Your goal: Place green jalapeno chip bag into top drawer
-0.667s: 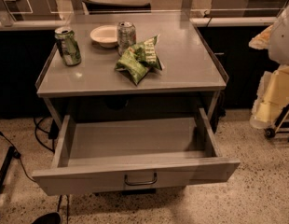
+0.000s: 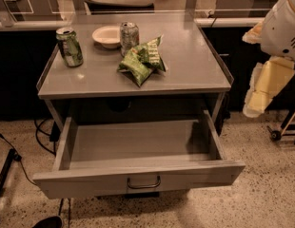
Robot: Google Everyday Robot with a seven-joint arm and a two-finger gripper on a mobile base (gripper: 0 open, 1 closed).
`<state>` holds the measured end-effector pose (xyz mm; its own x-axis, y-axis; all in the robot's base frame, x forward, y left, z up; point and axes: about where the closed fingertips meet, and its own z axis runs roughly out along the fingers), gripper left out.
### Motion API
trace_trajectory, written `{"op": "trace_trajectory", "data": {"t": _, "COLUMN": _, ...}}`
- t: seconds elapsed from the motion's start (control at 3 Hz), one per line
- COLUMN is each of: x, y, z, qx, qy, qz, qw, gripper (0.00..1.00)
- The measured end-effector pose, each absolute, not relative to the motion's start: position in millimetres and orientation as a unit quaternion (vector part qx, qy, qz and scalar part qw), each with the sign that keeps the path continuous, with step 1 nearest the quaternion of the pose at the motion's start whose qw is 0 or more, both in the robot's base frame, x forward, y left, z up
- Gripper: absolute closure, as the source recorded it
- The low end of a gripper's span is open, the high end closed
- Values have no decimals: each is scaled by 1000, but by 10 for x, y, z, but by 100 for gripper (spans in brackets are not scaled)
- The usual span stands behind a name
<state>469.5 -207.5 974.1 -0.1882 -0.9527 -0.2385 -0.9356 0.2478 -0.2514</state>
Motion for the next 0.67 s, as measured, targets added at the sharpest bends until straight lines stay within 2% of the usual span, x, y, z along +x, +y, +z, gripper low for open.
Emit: {"op": "trace_trajectory", "data": {"t": 0.67, "x": 5383, "y": -2037, "z": 9690, "qx": -601, "qy": 774, "qz": -21, "qw": 198, "gripper": 0}}
